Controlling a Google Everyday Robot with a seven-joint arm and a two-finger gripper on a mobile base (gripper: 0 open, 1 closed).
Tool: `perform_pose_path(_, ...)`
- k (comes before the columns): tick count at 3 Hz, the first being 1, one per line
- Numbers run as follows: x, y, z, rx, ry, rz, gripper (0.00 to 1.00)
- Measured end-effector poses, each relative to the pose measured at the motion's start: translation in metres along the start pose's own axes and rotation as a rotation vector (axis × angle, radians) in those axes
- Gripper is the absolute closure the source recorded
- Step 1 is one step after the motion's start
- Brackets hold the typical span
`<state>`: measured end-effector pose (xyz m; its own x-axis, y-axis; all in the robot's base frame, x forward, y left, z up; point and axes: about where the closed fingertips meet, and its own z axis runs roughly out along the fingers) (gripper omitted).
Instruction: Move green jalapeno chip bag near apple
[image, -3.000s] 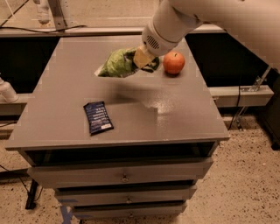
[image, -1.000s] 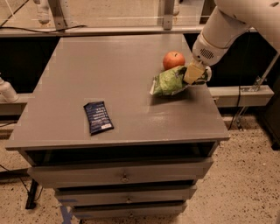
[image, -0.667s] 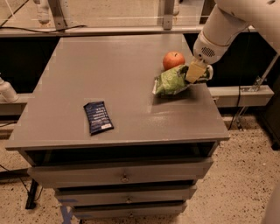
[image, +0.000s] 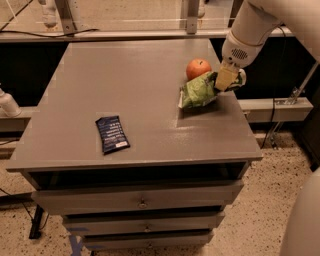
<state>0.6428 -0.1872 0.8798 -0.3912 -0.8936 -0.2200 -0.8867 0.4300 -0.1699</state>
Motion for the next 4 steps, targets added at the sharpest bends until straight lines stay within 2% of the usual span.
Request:
perform_pose_path(3, -0.020, -0.010, -0.002, -0.018, 0.041, -0.095, 0.13)
perform_pose_path(4, -0.023, -0.012, -0.001, -0.022, 0.046, -0.105, 0.00)
